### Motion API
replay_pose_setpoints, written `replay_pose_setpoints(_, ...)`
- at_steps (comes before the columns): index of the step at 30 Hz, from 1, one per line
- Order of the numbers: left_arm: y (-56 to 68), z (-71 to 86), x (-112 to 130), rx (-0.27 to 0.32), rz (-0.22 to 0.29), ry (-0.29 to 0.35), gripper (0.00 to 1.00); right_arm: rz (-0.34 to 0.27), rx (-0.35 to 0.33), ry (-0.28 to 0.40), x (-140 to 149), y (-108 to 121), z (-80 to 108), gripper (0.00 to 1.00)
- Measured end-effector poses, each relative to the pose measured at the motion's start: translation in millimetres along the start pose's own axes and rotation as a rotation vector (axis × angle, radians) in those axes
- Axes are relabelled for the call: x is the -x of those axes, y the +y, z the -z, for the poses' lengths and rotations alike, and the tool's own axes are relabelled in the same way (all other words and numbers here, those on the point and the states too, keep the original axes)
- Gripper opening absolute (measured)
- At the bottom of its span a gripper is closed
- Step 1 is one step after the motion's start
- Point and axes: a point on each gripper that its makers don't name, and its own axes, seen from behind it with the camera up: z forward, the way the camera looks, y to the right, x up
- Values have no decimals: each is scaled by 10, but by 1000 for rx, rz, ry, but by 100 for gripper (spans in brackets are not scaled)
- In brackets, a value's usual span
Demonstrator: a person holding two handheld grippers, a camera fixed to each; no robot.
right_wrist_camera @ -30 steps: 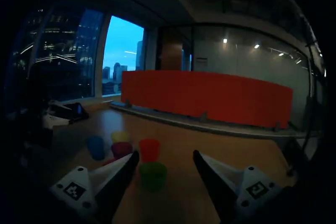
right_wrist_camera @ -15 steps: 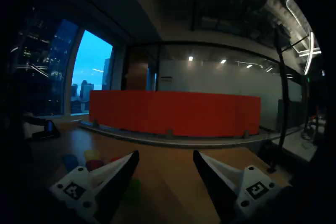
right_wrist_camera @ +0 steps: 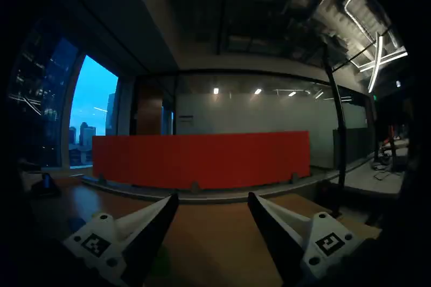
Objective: Pour water
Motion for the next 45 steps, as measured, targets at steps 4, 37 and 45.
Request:
replay_pose_setpoints(4,3,-9,-5,-10,15,4,95,7,26,0,23,49,20,99)
replay_pose_setpoints(37,-176,-57,425,-80,65,21,95,50,57,-30,99,28,122,100)
replay_pose_setpoints(45,-299,-41,569,-89,77,17,95,45,40,-38,89,-102,111,100)
